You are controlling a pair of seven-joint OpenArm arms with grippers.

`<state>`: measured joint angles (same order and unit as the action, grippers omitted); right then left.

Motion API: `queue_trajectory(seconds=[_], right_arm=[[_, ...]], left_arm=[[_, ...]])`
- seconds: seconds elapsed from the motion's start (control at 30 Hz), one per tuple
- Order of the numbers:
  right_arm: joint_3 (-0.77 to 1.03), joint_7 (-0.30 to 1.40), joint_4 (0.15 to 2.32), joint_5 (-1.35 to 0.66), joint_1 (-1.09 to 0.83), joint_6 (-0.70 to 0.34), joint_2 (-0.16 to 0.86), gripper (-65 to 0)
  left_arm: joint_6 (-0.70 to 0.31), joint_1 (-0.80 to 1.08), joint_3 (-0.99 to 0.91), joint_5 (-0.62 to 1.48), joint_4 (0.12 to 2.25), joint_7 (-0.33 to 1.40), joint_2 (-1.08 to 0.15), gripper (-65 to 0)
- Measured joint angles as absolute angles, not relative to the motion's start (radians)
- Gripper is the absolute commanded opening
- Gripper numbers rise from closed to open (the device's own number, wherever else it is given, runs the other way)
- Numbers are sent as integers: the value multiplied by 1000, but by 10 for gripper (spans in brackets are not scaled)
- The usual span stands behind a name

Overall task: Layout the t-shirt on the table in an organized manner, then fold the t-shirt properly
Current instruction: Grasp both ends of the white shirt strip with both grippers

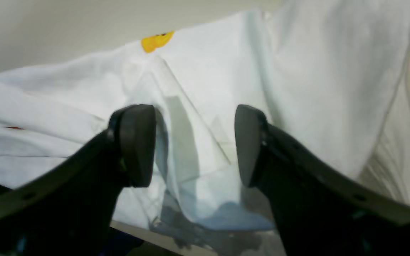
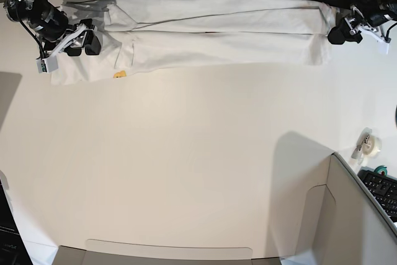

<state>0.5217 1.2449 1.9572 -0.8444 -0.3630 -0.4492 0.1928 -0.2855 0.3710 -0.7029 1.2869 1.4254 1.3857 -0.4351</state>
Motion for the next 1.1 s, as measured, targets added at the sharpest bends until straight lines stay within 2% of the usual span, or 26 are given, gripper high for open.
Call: queue_trajectory(seconds=[0.23,0.3,0.47,0.7,0.9,1.03,1.1], right_arm=[[523,1244,1957,-846,-354,-449,193,-301],[523,1245,1957,-848,-355,-449,192,-301],[530,1246,1958,-854,-336,-449,156,-301],[540,1245,1958,-849,-309,-450,151,-301],[540,1245,1958,-852,-302,-450,149,-301],[540,1245,1958,-852,-300,-450,149,-301],[540,1245,1958,-851,-301,-450,149,-301]], left_arm=[[-286,371,-716,1287,1425,1384,-435,-226],[-309,368,-731,1287,1425,1380,-434,-226],[-436,368,-724,1291,1428,1388,-433,-227],[-436,381,-614,1292,1473,1379,-443,-227],[-439,388,-481,1306,1475,1282,-447,-227],[-439,390,-459,1320,1476,1277,-447,-228],[-439,390,-459,1320,1476,1278,-447,-257]])
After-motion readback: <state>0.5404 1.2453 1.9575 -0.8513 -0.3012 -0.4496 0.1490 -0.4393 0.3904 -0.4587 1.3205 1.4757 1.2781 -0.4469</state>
